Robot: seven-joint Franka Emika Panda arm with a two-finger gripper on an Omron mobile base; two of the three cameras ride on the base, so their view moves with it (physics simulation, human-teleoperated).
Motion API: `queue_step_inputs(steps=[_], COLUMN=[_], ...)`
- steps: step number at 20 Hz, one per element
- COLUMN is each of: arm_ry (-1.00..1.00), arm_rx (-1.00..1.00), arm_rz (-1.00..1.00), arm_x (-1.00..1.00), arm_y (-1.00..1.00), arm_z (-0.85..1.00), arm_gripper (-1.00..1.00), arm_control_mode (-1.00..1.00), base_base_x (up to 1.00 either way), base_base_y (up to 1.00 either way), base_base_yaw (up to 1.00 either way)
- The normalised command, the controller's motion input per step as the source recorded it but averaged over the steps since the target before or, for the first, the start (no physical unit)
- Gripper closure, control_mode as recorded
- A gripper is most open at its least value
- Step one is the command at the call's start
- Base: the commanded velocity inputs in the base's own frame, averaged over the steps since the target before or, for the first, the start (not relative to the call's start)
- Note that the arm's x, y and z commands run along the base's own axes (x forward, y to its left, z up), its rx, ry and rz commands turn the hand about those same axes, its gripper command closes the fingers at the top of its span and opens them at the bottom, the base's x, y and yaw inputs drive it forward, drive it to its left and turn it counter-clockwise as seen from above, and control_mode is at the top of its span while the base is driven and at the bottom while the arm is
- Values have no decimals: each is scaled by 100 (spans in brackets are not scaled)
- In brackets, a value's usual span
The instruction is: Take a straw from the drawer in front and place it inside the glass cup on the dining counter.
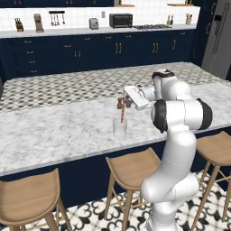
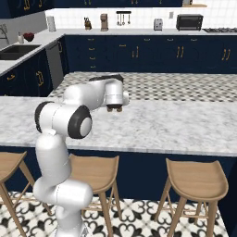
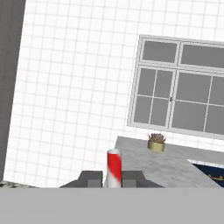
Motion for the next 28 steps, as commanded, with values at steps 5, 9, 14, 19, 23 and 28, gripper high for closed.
queue_step_inputs(steps=[5,9,14,19,23,28], arm_ry=[0,0,0,0,0,0], arm_rx=[0,0,0,0,0,0], arm_rz=[0,0,0,0,0,0], arm_x=[24,16,10,9,10,2], arm_y=[0,0,0,0,0,0], arm_z=[-17,-20,-20,-27,-26,-34], arm_gripper=[100,100,100,100,100,100], arm_control_mode=[-100,-100,-100,-100,-100,-100], base_base_x=[0,0,0,0,0,0], base_base_y=[0,0,0,0,0,0], base_base_yaw=[0,0,0,0,0,0])
